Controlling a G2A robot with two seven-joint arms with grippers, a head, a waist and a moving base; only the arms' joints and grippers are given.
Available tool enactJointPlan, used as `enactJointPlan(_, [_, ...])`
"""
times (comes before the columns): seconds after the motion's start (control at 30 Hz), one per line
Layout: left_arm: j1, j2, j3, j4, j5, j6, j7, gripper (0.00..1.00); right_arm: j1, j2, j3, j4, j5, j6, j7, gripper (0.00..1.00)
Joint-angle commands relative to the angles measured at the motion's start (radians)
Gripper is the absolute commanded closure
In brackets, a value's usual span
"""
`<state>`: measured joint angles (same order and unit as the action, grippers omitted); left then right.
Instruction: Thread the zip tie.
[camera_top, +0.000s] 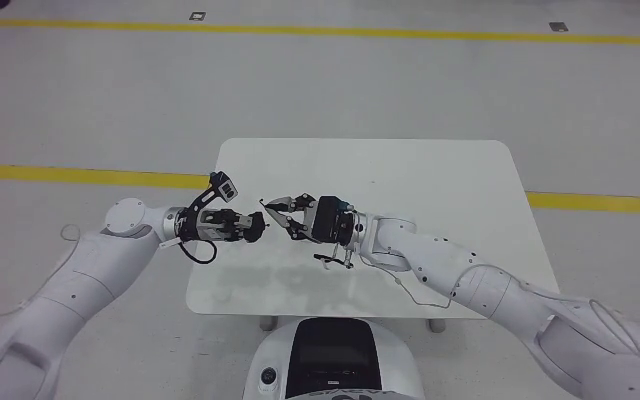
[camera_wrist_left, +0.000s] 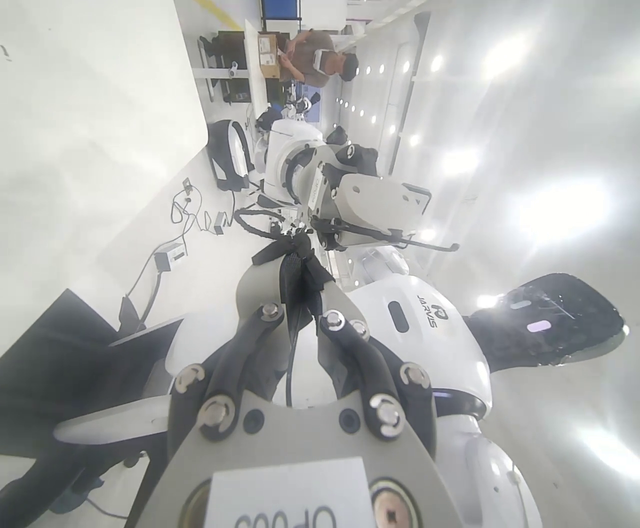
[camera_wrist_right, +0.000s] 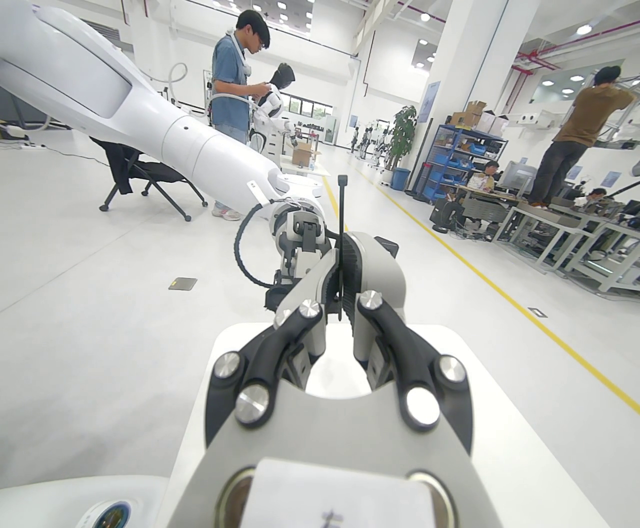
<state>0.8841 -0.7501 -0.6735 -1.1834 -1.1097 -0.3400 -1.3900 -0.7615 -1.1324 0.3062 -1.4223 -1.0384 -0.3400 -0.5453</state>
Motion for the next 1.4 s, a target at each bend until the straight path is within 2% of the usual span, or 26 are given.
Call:
enactJointPlan(0.0, [0.0,0.0,0.0,0.0,0.0,0.0,0.0,1.0,0.0,0.0,0.0,0.0,0.0,0.0,0.0,1.0])
enactJointPlan(0.23, [0.0,0.0,0.0,0.0,0.0,0.0,0.0,1.0,-0.026,-0.001,0.025,-0.016,-0.024,0.0,0.017,1.0])
enactJointPlan(0.4, [0.0,0.0,0.0,0.0,0.0,0.0,0.0,1.0,-0.034,0.003,0.027,-0.023,-0.038,0.0,-0.012,1.0])
enactJointPlan(0.53, [0.0,0.0,0.0,0.0,0.0,0.0,0.0,1.0,-0.025,0.008,0.001,-0.026,-0.021,0.0,-0.046,1.0])
enactJointPlan(0.73, [0.0,0.0,0.0,0.0,0.0,0.0,0.0,1.0,0.022,0.016,-0.075,-0.01,0.026,0.0,-0.096,1.0])
enactJointPlan(1.0, [0.0,0.0,0.0,0.0,0.0,0.0,0.0,1.0,0.016,0.016,-0.072,-0.012,0.027,0.004,-0.089,1.0])
enactJointPlan(1.37, [0.0,0.0,0.0,0.0,0.0,0.0,0.0,1.0,-0.029,0.007,-0.009,-0.031,-0.024,0.0,-0.042,1.0])
